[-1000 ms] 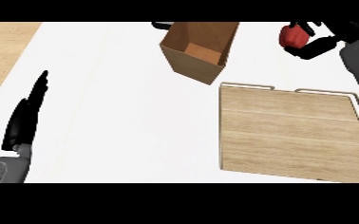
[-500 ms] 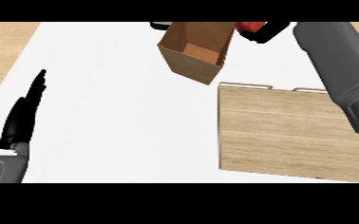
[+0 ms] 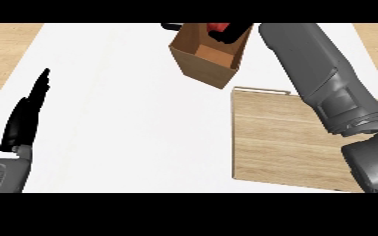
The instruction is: Pick the bell pepper from the tray and place it in the cardboard box
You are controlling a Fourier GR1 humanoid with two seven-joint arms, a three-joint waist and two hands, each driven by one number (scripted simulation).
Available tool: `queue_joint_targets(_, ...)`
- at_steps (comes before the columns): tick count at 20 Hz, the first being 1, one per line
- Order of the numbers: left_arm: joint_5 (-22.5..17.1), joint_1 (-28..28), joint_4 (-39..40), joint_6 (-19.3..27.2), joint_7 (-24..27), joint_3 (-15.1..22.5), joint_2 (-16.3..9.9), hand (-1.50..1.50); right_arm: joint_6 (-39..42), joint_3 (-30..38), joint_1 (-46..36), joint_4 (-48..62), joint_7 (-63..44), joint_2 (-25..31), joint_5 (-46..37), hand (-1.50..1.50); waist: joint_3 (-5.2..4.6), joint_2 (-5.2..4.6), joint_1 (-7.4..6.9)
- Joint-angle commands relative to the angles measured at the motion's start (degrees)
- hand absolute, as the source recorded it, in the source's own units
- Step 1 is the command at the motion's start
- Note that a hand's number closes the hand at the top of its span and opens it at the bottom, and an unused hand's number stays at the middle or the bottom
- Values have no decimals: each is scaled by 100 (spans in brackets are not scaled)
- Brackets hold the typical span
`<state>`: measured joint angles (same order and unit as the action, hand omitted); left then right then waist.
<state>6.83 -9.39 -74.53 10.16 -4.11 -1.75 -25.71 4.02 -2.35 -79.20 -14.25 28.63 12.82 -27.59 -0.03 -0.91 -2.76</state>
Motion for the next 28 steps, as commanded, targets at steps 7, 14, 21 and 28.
queue_joint_targets(7,7,-383,247,-157,-21,-131,-79,0,-688,-26,-340,640,-535,-659,-253,150,-4,-97,-127)
queue_joint_targets(14,220,-312,175,24,70,124,220,0,-743,158,-105,1105,-1126,-1002,-119,-150,-2,-139,-217)
queue_joint_targets(21,173,-309,82,-73,21,79,176,0,-618,412,-157,939,-850,-909,112,-150,4,-164,-321)
queue_joint_targets(28,178,-281,151,-20,85,-44,149,0,-1096,1096,55,586,-185,-893,749,-150,5,-132,-242)
